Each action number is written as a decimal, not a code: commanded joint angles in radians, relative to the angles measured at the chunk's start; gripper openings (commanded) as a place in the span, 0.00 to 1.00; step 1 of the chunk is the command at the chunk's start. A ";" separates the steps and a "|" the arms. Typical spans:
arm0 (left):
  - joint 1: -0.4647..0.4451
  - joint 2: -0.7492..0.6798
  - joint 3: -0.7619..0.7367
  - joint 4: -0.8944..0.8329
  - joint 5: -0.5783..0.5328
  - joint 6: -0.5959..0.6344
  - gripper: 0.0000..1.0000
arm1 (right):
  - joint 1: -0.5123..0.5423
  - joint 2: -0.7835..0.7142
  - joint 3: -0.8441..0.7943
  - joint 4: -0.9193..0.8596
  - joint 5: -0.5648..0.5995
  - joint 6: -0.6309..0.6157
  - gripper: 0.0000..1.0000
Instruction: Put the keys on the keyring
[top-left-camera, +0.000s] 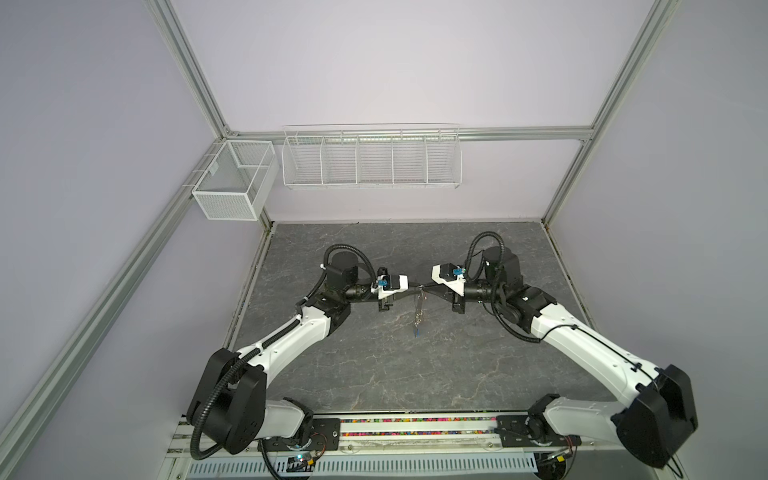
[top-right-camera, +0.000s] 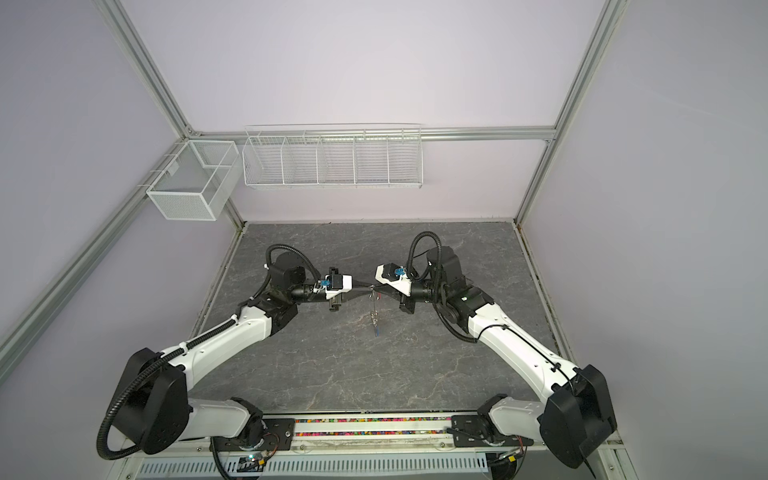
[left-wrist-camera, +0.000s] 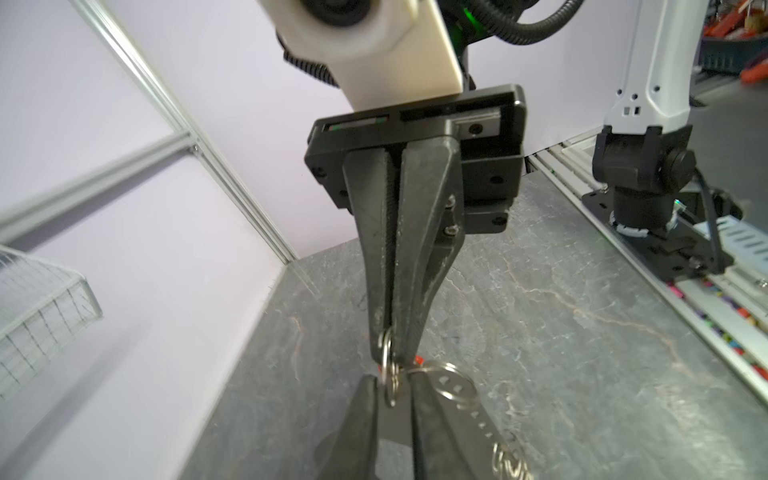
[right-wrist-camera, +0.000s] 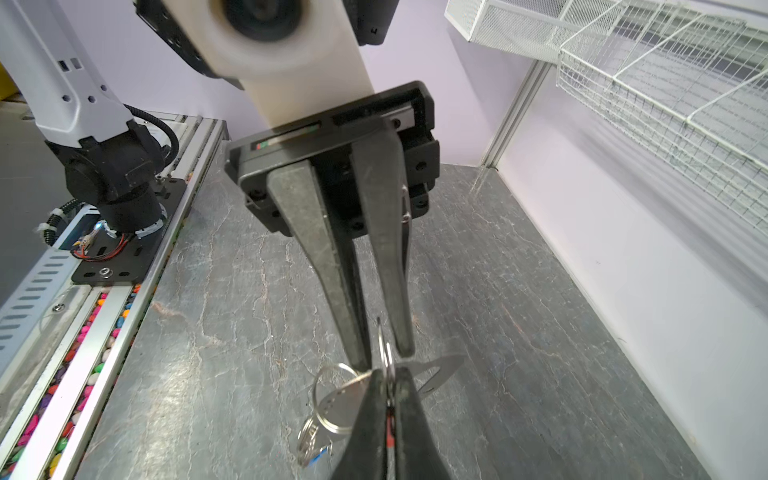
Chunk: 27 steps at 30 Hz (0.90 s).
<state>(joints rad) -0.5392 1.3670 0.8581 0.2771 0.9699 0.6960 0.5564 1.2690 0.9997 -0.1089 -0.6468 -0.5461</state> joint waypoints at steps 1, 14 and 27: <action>0.001 -0.034 0.064 -0.217 -0.103 0.168 0.28 | 0.003 0.030 0.069 -0.165 0.037 -0.037 0.07; -0.095 -0.041 0.182 -0.500 -0.294 0.405 0.29 | 0.024 0.104 0.178 -0.377 0.119 -0.037 0.07; -0.148 0.019 0.240 -0.534 -0.365 0.398 0.22 | 0.038 0.122 0.202 -0.410 0.134 -0.040 0.07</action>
<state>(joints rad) -0.6773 1.3666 1.0603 -0.2245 0.6224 1.0782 0.5865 1.3842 1.1805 -0.5072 -0.5087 -0.5694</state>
